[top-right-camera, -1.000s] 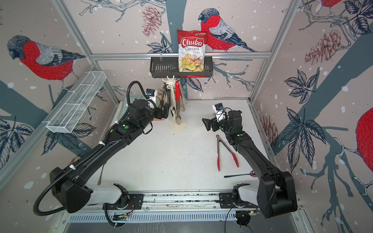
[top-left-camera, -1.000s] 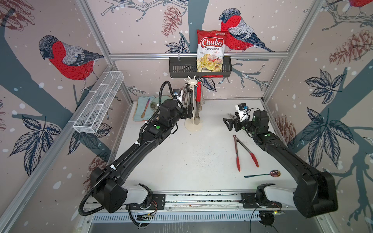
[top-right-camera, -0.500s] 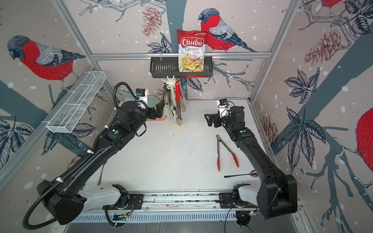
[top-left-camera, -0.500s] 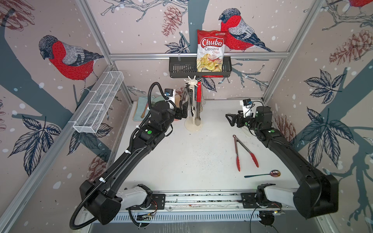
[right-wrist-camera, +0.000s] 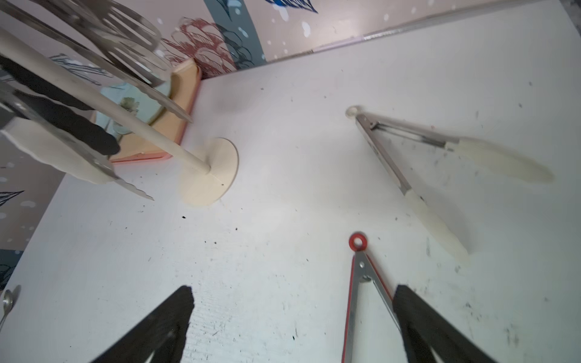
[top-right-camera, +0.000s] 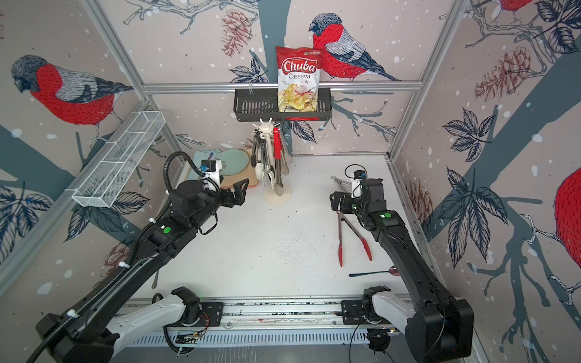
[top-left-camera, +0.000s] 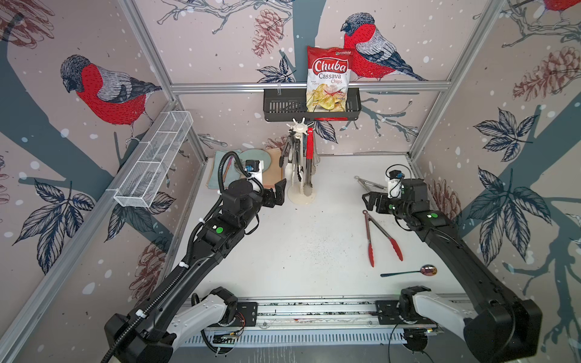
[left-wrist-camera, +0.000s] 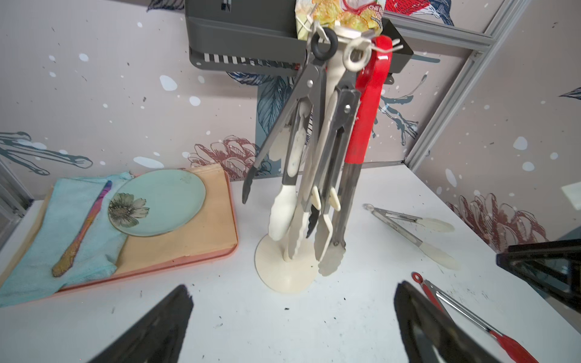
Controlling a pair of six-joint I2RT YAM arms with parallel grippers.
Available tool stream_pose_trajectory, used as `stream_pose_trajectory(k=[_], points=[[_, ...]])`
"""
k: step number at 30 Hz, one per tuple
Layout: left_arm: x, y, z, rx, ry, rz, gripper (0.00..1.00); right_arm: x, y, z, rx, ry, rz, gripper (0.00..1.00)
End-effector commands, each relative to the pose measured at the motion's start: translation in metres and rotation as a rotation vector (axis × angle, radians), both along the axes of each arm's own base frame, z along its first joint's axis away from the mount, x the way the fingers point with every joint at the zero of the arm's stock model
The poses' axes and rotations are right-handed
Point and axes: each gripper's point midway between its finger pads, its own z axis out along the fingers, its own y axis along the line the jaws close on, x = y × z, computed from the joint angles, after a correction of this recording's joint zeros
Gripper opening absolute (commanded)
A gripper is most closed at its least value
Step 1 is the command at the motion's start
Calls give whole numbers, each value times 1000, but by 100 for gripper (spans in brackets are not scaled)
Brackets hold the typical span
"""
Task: Hang food tongs on kitchen utensil racks
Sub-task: Hang the food tongs on the rack, then pick up the food tongs from the center of the board.
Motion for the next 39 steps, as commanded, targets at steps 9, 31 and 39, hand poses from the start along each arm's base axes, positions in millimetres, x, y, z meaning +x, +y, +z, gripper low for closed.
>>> stream_pose_trajectory(k=[9, 31, 39], points=[[-18, 2, -22, -45, 45, -39, 99, -31, -46, -82, -67, 313, -237, 98], [-8, 5, -50, -21, 95, -23, 97, -30, -66, -150, -13, 466, -327, 78], [-4, 8, -53, -5, 103, -14, 96, -38, -67, -161, -26, 482, -327, 73]])
